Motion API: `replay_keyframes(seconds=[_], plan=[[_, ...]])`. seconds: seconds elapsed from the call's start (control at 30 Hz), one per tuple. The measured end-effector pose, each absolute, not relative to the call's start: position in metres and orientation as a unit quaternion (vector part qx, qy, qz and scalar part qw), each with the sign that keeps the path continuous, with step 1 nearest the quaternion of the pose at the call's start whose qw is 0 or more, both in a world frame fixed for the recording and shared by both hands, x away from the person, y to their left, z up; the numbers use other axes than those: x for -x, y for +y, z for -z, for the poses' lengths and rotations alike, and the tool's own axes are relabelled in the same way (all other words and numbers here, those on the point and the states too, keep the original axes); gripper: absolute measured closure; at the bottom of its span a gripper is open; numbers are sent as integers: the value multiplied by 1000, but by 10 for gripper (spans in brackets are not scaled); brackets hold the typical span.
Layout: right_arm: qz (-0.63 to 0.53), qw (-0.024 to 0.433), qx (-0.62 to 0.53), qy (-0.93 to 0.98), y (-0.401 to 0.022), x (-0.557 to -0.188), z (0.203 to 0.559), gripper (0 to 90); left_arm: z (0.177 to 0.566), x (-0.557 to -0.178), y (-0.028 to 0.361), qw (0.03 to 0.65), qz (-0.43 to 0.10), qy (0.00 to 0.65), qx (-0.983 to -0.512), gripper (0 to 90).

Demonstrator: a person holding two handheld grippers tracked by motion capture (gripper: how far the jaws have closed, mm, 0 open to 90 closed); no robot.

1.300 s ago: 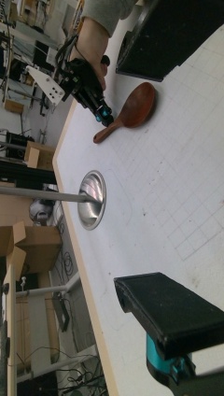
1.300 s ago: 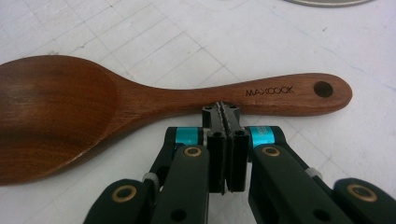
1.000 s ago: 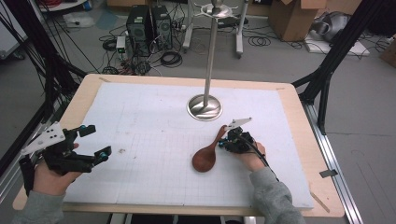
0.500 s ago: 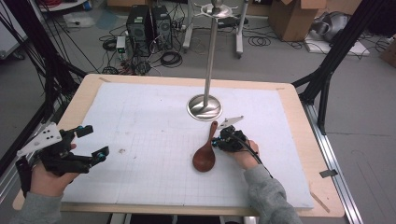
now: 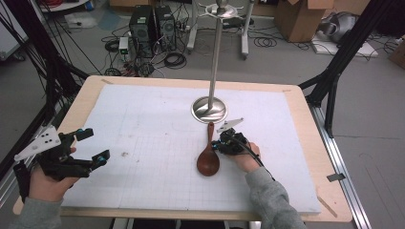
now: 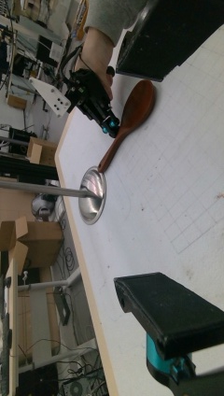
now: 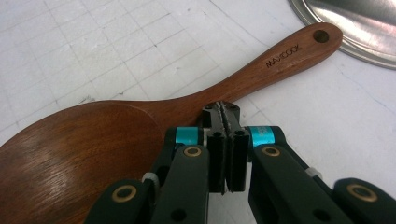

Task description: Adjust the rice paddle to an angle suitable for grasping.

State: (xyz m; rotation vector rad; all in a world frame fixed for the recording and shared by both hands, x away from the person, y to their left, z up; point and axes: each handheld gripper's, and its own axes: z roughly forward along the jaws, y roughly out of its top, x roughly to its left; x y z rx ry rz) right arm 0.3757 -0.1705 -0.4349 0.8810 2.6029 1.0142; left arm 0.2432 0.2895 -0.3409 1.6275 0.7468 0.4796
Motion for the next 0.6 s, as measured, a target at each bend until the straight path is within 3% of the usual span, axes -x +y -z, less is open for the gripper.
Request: replay_keyframes(seconds=[0.37, 0.6], plan=[[-363, 123, -293, 876, -169, -371, 422, 895, 341, -243, 291, 600, -208, 322, -702, 18], [-373, 106, -250, 887, -145, -359, 412, 895, 341, -243, 288, 598, -207, 321, -704, 18]])
